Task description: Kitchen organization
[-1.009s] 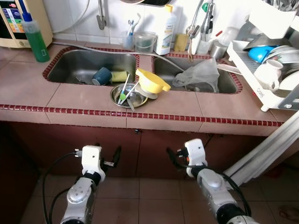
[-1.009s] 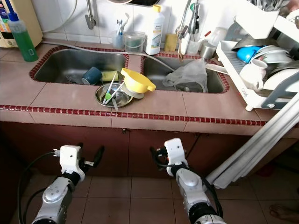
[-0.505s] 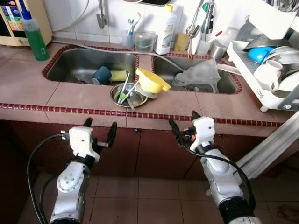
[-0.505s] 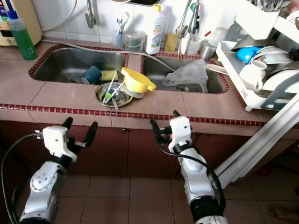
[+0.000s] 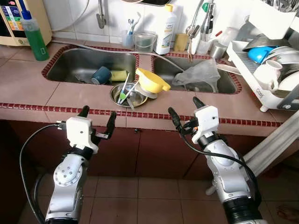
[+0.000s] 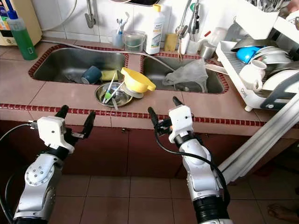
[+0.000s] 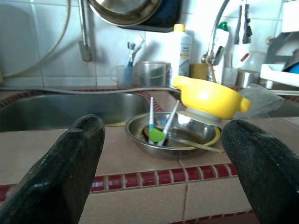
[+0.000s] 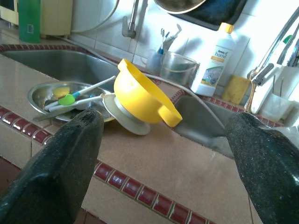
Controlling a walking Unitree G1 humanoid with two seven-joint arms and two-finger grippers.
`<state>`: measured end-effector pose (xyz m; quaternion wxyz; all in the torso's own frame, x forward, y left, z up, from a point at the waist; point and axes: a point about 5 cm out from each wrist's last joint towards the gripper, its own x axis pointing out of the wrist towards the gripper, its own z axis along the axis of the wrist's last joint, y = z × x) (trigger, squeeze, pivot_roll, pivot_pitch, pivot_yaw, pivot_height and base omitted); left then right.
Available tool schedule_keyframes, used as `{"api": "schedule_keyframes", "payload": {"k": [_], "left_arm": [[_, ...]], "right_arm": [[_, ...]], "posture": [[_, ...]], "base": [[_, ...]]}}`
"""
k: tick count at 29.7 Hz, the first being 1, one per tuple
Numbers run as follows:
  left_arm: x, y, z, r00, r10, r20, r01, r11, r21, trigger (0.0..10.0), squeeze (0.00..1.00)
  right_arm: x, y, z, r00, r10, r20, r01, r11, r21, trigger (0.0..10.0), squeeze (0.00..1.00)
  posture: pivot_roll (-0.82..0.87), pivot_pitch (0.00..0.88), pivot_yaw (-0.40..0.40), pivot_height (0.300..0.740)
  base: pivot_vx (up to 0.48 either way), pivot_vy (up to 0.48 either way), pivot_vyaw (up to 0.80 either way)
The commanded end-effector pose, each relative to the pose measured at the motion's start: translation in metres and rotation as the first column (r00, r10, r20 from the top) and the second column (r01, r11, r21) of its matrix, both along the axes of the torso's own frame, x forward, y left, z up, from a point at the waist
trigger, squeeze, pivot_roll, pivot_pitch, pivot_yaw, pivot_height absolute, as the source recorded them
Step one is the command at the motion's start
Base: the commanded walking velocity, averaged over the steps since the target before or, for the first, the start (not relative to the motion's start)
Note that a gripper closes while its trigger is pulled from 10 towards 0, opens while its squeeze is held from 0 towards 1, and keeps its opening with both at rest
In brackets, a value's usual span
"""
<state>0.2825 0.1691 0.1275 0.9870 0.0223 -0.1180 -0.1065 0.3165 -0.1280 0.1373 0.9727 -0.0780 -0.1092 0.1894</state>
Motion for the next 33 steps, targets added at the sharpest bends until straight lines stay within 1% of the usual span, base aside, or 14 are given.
{"api": "schedule_keyframes", "payload": {"k": [1,9,16,17,19,20,30,33], "left_arm": [[0.0,-0.003,0.0044,1.0,-0.003,0.005,0.003,1.0,-0.001,10.0,0.0],[0.002,-0.0013,0.0088,1.0,-0.002,0.007,0.002,1.0,-0.004,10.0,0.0],[0.0034,-0.002,0.0063,1.0,0.003,-0.016,-0.003,1.0,0.002,10.0,0.0],[0.0044,-0.0034,0.0053,1.0,0.001,-0.031,-0.001,1.0,-0.002,10.0,0.0],[0.0058,-0.0044,0.0056,0.999,0.007,-0.042,-0.009,0.999,-0.044,10.0,0.0],[0.0066,-0.0056,0.0067,0.999,0.001,-0.045,-0.002,1.0,-0.029,10.0,0.0],[0.0081,-0.0074,0.0124,0.999,-0.031,-0.039,0.031,0.999,-0.012,10.0,0.0],[0.0081,-0.0077,0.0125,0.999,-0.033,-0.043,0.033,0.999,-0.003,10.0,0.0]], "right_arm": [[-0.0018,-0.0034,0.0049,1.0,-0.007,0.011,0.007,1.0,0.0,10.0,0.0],[-0.0012,-0.0073,0.0068,1.0,-0.014,0.005,0.014,1.0,-0.002,10.0,0.0],[-0.0016,-0.008,0.0078,1.0,-0.014,0.003,0.014,1.0,-0.003,10.0,0.0],[-0.0016,-0.0087,0.008,1.0,-0.013,0.002,0.013,1.0,-0.003,10.0,0.0],[-0.0017,-0.0097,0.0081,1.0,-0.014,0.001,0.014,1.0,-0.005,10.0,0.0],[-0.0016,-0.0104,0.0082,1.0,-0.016,0.001,0.016,1.0,-0.004,10.0,0.0],[-0.002,-0.0113,0.0097,1.0,-0.02,0.002,0.02,1.0,-0.005,10.0,0.0],[-0.0023,-0.0113,0.01,1.0,-0.018,0.002,0.018,1.0,-0.005,10.0,0.0]], "posture": [[0.03,0.0,-0.07,0.74],[0.03,0.0,-0.068,0.74],[0.02,0.001,-0.066,0.74],[0.02,0.003,-0.067,0.74],[0.02,0.007,-0.067,0.74],[0.02,0.011,-0.067,0.74],[0.02,0.016,-0.06,0.74],[0.02,0.018,-0.059,0.74]], "base": [[0.0,-0.48,0.0],[0.0,-0.48,0.0],[0.0,-0.477,0.0],[0.0,0.0,0.0],[0.0,0.0,0.0],[0.0,0.0,0.0],[0.0,0.0,0.0],[0.278,0.0,0.0]]}}
